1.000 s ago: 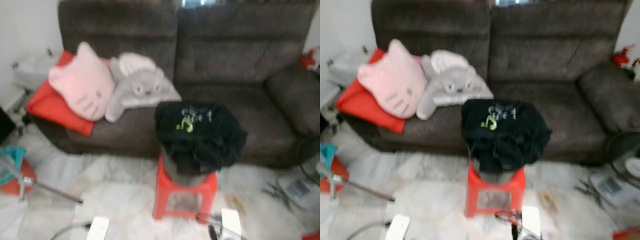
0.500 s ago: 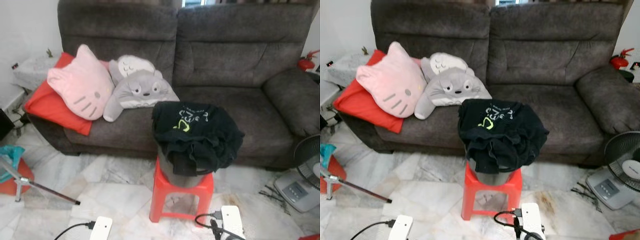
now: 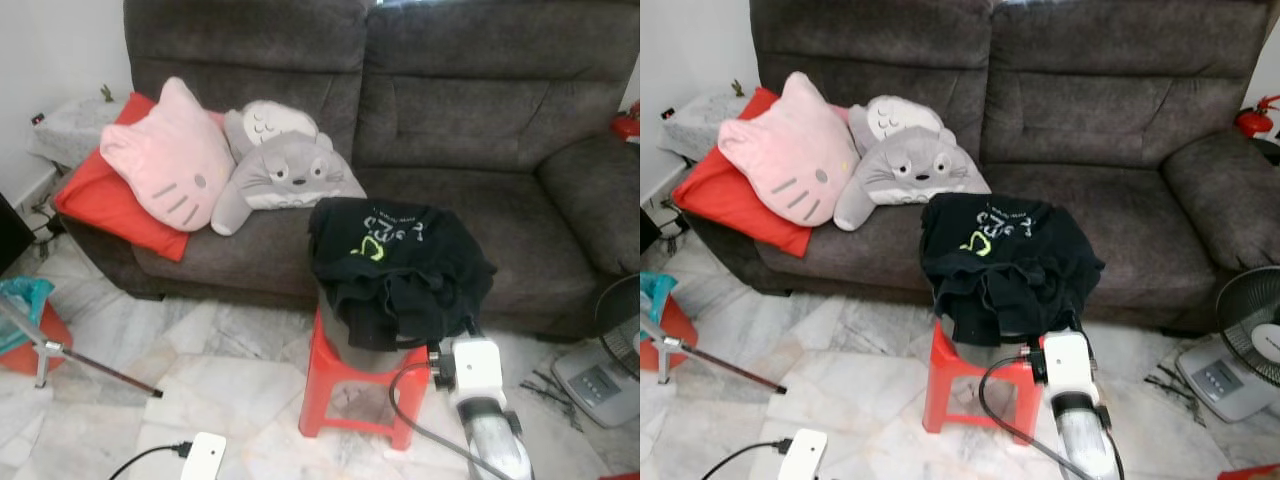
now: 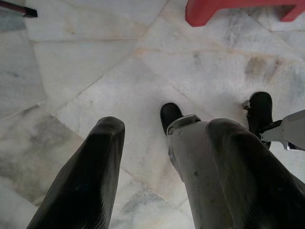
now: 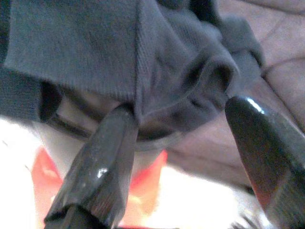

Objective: Hang hanger

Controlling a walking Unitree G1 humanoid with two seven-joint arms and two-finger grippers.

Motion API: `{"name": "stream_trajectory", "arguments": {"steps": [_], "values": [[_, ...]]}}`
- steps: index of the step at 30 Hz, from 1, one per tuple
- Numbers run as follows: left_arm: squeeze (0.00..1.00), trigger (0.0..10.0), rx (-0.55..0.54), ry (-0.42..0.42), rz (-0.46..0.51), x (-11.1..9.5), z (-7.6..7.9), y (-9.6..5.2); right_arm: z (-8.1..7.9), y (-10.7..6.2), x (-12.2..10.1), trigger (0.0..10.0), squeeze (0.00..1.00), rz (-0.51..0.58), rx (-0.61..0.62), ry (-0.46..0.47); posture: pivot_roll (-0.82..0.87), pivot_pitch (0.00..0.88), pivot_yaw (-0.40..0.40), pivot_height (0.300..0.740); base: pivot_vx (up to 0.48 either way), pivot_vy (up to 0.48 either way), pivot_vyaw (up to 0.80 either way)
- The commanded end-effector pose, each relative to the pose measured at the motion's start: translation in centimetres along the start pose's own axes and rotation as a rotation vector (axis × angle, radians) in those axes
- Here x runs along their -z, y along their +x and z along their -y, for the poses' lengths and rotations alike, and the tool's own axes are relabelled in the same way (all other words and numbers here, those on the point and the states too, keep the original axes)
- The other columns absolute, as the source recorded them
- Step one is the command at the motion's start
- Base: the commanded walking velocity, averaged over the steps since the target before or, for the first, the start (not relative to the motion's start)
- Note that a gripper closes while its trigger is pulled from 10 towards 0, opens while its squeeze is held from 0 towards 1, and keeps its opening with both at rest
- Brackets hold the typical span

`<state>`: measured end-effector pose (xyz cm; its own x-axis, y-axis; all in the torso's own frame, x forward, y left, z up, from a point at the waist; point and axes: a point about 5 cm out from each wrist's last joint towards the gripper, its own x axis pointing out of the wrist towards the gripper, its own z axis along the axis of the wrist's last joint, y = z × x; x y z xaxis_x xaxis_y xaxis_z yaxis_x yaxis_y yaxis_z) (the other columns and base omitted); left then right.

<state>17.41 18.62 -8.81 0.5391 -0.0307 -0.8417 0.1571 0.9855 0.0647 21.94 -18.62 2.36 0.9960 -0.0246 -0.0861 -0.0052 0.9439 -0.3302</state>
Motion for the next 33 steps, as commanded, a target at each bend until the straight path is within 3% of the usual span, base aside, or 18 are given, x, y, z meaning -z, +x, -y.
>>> {"name": "stream_trajectory", "arguments": {"steps": [1, 2, 6, 9, 12, 18, 22, 25, 33], "values": [[0.0, 10.0, 0.004, 0.01, -0.02, 0.4, 0.0, 0.0, 0.4, 0.1, -2.1, 10.0, 0.0, 0.148, 0.011, -0.065, 0.02, 0.0, -0.008, 0.74, 0.0, 0.0, 0.0], [0.0, 10.0, 0.004, 0.012, -0.02, 0.4, 0.0, 0.0, 0.3, -0.4, -1.5, 10.0, 0.0, 0.009, 0.036, 0.03, 0.02, 0.0, -0.008, 0.74, 0.0, 0.0, 0.0], [0.0, 10.0, 0.004, 0.02, -0.021, 0.3, 0.0, 0.0, 1.0, -2.7, -2.7, 10.0, 0.0, -0.075, 0.078, 0.059, 0.01, 0.0, -0.005, 0.74, 0.0, 0.0, 0.0], [0.0, 10.0, 0.004, 0.027, -0.022, 0.3, 0.0, 0.0, 1.3, -3.3, -3.3, 10.0, 0.0, -0.08, 0.103, 0.034, 0.01, 0.0, -0.004, 0.74, 0.0, 0.0, 0.0], [0.0, 10.0, 0.003, 0.028, -0.02, 0.2, 0.0, 0.0, 3.7, -2.7, -7.3, 10.0, 0.0, 0.185, 0.143, -0.057, 0.01, 0.0, -0.002, 0.74, 0.0, 0.0, 0.0], [0.0, 10.0, 0.002, 0.03, -0.018, 0.1, -0.1, 0.0, 3.9, -1.2, -9.2, 10.0, 0.0, 0.168, 0.11, 0.007, 0.01, 0.0, -0.004, 0.74, 0.0, 0.0, 0.0], [0.0, 10.0, 0.002, 0.03, -0.018, 0.0, -0.1, 0.0, 3.8, 0.0, -9.6, 10.0, 0.0, 0.131, 0.063, -0.009, 0.01, 0.0, -0.002, 0.74, 0.0, 0.0, 0.0], [0.0, 10.0, 0.004, 0.031, -0.018, 0.0, 0.0, 0.0, 3.5, 2.1, -10.1, 10.0, 0.0, 0.085, -0.002, -0.038, 0.01, 0.0, -0.001, 0.74, 0.0, 0.0, 0.0], [0.0, 10.0, 0.006, 0.029, -0.018, 0.1, 0.0, 0.0, 2.8, 4.0, -11.5, 10.0, 0.0, 0.071, -0.087, -0.056, 0.02, 0.0, -0.005, 0.74, 0.0, 0.0, 0.0]]}}
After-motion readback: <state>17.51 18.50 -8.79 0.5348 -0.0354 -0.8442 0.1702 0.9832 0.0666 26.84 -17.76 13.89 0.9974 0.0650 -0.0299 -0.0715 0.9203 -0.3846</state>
